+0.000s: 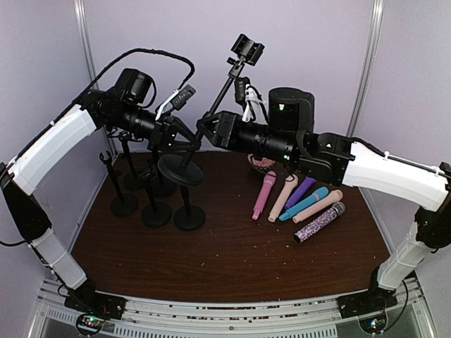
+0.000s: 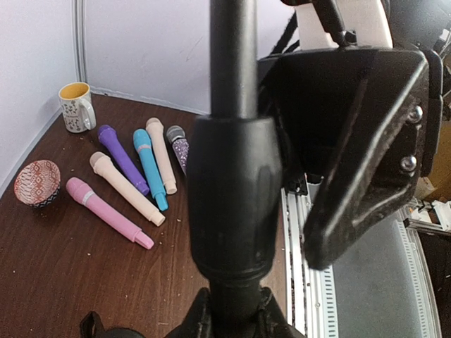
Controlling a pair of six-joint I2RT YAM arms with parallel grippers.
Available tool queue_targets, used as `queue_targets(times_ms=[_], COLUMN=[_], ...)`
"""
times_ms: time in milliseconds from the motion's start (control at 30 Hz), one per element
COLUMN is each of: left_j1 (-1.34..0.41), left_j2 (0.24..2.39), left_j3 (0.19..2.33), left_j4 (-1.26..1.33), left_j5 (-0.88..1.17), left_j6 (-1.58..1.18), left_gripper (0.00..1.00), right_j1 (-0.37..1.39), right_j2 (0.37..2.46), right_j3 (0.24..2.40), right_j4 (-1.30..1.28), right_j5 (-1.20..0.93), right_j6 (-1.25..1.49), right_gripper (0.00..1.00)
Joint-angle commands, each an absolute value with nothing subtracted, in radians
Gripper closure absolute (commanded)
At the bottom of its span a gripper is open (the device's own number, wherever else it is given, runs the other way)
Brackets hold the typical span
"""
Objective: Remove the microphone from the stand
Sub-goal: Unscrew the knob on the stand of the microphone stand.
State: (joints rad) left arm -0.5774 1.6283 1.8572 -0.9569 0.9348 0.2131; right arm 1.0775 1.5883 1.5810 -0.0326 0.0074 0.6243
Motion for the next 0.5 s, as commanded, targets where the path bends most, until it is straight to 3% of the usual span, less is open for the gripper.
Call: queue_targets(times_ms=[0, 233, 467], left_j1=[-0.576, -0.576, -0.576], left_j2=[1.593, 1.585, 1.575], left_j3=[1.864, 1.856, 1.834], left_j4=[-0.870, -0.870, -0.891], left_j5=[0.965, 0.989, 1.236], left_j6=[0.236, 0.241, 0.246], left_gripper=[1.00, 1.00, 1.00], right_j1=[1.080, 1.078, 1.040], right_j2=[1.596, 1.609, 1.556], right_j3=[1.617, 1.638, 1.530], right_j4=[-0.039, 0.010, 0.282], right_j5=[0.053, -0.036, -0.346], right_j6=[0.646, 0.628, 0.656], right_gripper=[0.61, 0.79, 0.83])
